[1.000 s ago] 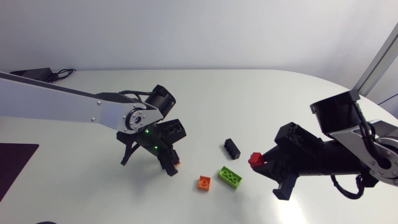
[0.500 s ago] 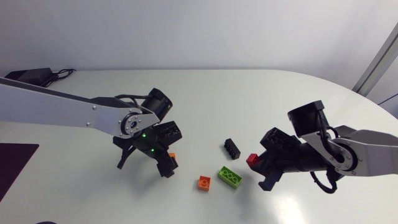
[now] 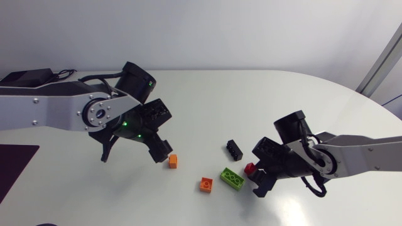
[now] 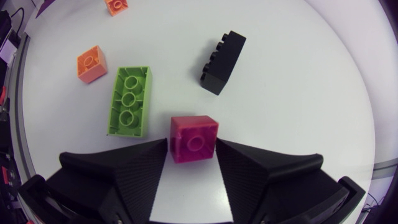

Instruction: Disassemble duplo

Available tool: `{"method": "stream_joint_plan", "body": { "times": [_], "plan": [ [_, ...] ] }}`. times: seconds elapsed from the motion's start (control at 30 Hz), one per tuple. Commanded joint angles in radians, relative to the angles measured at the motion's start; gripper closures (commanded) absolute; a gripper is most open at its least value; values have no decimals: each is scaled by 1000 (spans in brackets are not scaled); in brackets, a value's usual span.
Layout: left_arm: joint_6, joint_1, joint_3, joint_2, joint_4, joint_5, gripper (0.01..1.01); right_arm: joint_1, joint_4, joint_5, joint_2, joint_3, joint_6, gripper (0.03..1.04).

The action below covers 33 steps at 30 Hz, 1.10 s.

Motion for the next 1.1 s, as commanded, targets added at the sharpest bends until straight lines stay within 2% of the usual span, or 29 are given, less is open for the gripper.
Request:
{"method": "stream_joint_plan", "body": {
  "times": [0.0,0.13,0.27,0.53,0.67,0.77,0.97,1.07],
  "plan": [
    [-32,-13,-38,-41,-9,-30,52,11,18,20,15,-28,19,75],
    [-60,-17,-41,-90,-25,-102,49,11,20,43,-35,-42,25,69],
    [-84,-17,-59,-187,-41,-118,49,17,-9,79,-180,-60,34,69],
    [-110,0,-96,-382,-38,-145,49,-37,-210,104,-445,-23,70,67],
    [-114,-10,-136,-492,-56,-164,49,-68,-235,139,-634,-29,107,67],
    [-117,-36,-165,-589,-55,-231,48,-66,-259,213,-753,-20,130,67],
    [-167,-88,-222,-721,-55,-401,46,-72,-295,343,-884,-5,169,67],
    [-187,-135,-263,-764,-15,-524,46,-80,-311,391,-951,0,169,67]
  ]
}}
